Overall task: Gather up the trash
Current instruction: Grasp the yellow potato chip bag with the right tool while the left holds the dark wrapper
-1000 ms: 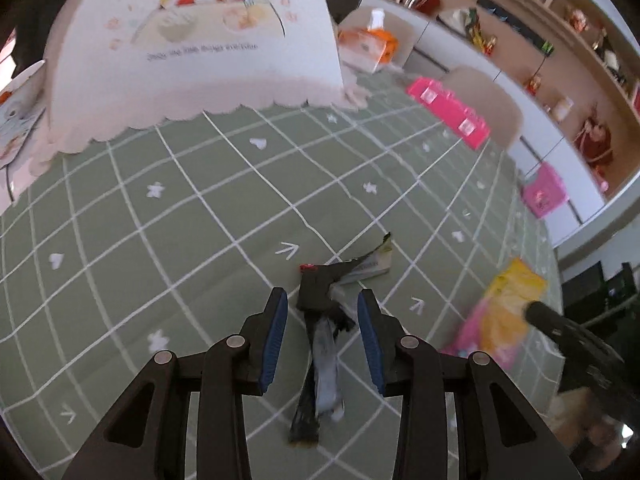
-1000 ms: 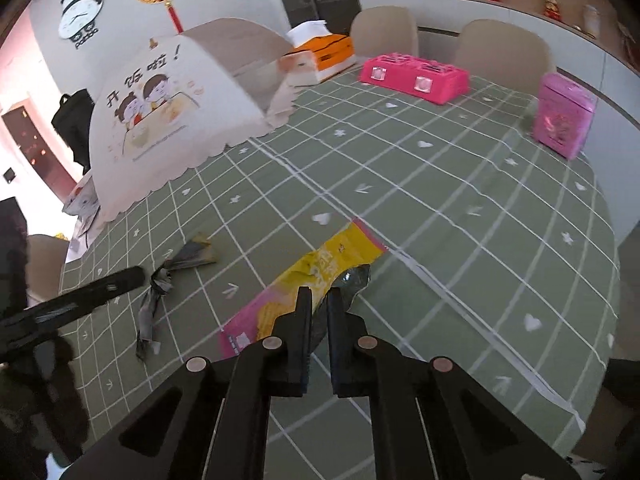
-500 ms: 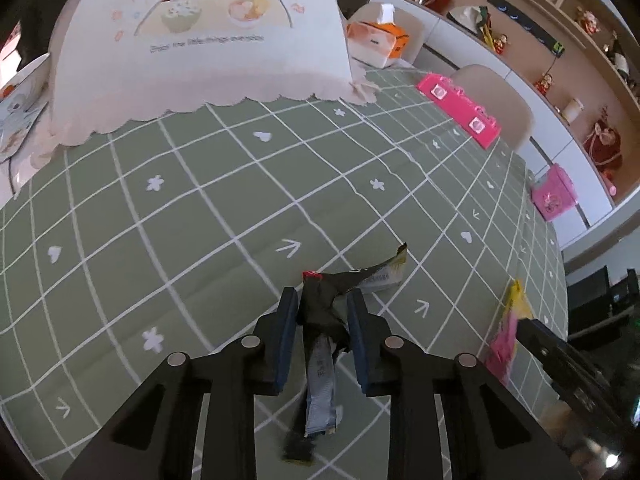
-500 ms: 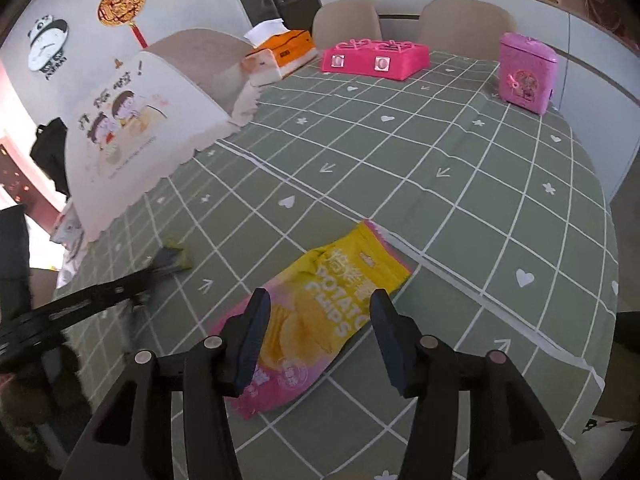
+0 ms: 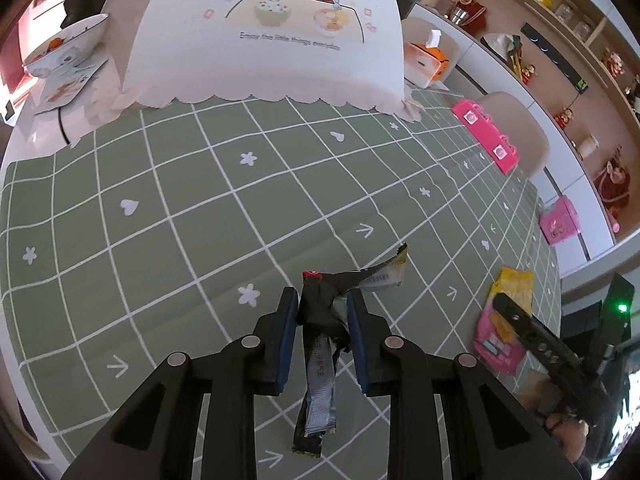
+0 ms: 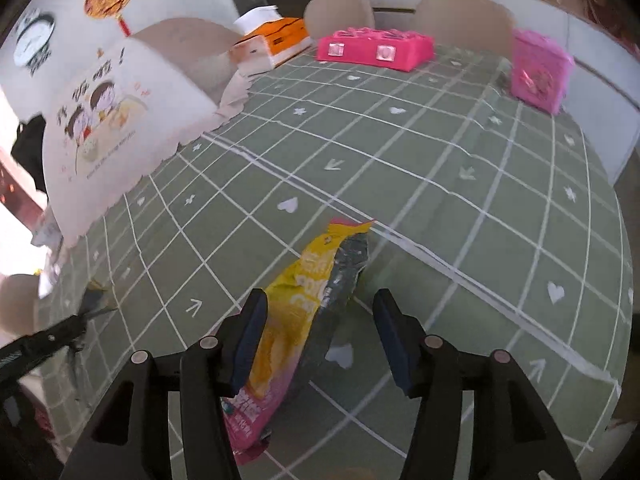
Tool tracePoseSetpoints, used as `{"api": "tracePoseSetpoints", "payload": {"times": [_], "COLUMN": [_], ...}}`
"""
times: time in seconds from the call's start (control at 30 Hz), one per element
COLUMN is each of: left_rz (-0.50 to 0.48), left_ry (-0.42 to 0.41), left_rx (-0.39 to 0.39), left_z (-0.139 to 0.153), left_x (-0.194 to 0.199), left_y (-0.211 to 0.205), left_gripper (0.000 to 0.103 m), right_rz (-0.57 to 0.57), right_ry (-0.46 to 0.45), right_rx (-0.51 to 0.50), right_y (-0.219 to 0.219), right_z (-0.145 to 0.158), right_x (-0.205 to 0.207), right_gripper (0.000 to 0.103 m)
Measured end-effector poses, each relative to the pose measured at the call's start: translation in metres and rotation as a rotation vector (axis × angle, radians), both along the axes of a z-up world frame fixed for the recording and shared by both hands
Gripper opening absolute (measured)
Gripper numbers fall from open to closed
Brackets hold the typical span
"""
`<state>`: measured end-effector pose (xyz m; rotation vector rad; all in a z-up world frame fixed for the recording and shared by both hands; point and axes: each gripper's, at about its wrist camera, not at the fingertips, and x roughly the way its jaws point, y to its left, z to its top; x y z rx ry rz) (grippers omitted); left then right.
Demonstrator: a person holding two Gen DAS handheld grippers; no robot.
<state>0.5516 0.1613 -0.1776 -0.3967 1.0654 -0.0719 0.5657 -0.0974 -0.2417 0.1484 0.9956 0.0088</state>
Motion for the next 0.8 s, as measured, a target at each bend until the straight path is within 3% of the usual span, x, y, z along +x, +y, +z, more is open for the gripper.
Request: {"api": "tracePoseSetpoints", "payload": {"times": [0.07, 0.1, 0.13, 0.27, 0.53, 0.8], "left_rz": [0.006, 0.009, 0.01, 0.01, -0.03, -0.134], "left_ry": [0.0, -0.004, -0.008, -0.048, -0.175, -0.319], "left_rx": [-0.005, -0.006, -0.004, 0.01, 0.042, 0.028], "left_z": [0.001, 0.003, 0.006, 0.024, 0.084, 0.151], "left_x": [-0.002, -0.003, -0.005, -0.015, -0.056, -0.124], "left_y": [0.002, 0.003, 0.003, 0.002, -0.033, -0.092], "left_gripper": [0.026, 0.026, 0.026, 0.026, 0.026, 0.026], "right_rz": [0.037, 0.071, 0.088, 0.15, 0.233, 0.236], "right_ry": [-0.003, -0.016, -0.026, -0.052, -0.154, -0.309], "right_rx": [-0.055, -0.058, -0.055, -0.038, 0.109, 0.153], "right_y": [0.009, 0.014, 0.016, 0.024, 0.017, -0.024], "right_z": [-0.001, -0.001, 0.0, 0.013, 0.087, 0.172], "right_x": [0.002, 0.002, 0.002, -0.004, -0.055, -0.15], "right_gripper": [0.053, 0.048, 0.031, 0.008, 0.008, 0.008]}}
